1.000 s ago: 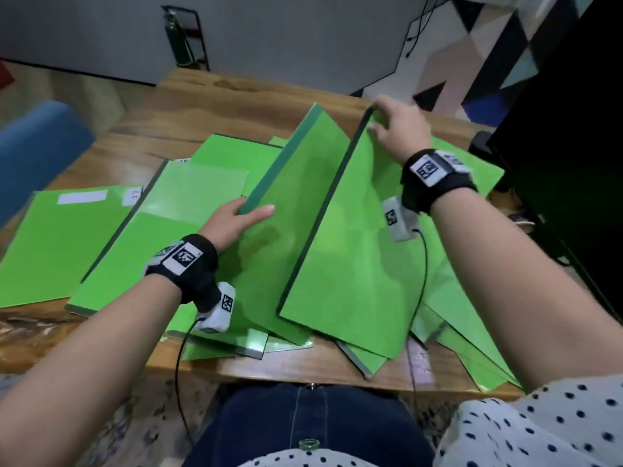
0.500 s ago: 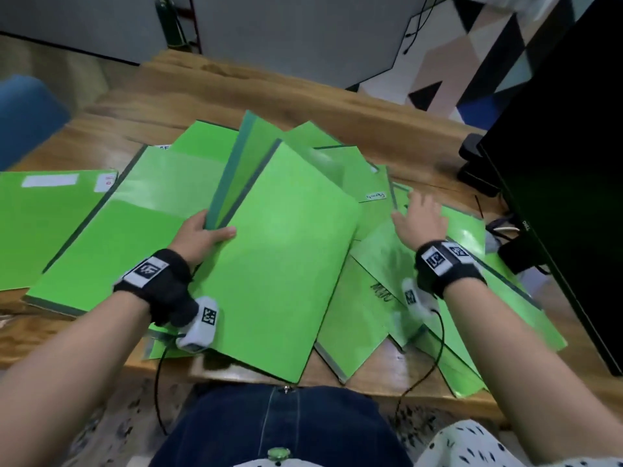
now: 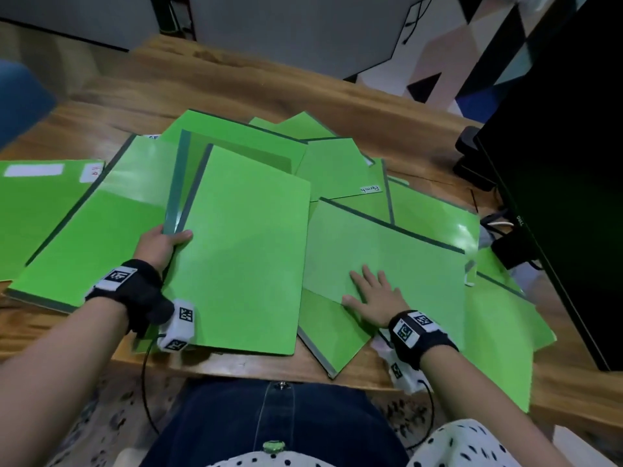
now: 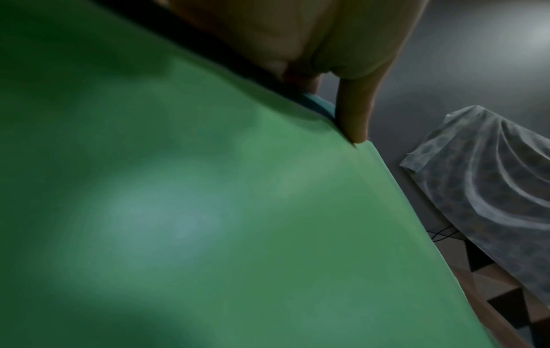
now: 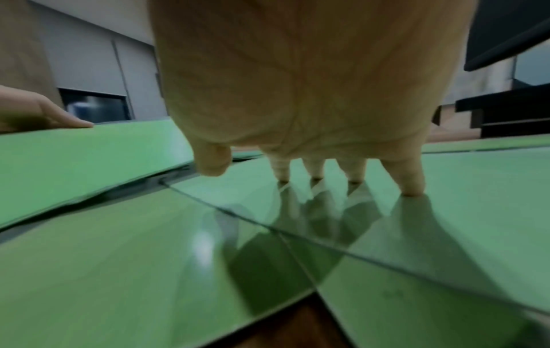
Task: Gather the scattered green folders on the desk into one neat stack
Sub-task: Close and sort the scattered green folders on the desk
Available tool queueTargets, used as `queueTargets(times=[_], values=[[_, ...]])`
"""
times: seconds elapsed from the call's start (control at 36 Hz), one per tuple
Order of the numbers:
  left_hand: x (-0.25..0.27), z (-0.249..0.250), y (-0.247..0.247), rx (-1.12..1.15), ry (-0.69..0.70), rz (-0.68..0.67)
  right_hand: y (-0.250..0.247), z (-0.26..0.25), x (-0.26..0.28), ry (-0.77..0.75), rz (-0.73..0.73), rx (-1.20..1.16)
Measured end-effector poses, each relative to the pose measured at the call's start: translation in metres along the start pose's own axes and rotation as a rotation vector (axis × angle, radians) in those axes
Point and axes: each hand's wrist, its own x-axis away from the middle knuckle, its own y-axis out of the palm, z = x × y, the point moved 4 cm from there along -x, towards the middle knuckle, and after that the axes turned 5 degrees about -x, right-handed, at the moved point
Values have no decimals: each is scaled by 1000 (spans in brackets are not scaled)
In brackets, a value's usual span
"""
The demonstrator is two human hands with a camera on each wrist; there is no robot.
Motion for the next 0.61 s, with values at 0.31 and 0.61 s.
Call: queueTargets(times=[0.31,0.61], values=[[3,-17,2,-60,-58,-22,-30,75,19,872,263,-422],[9,-19,-2,-107,-58,-19,-27,135,13,978,220,-570]])
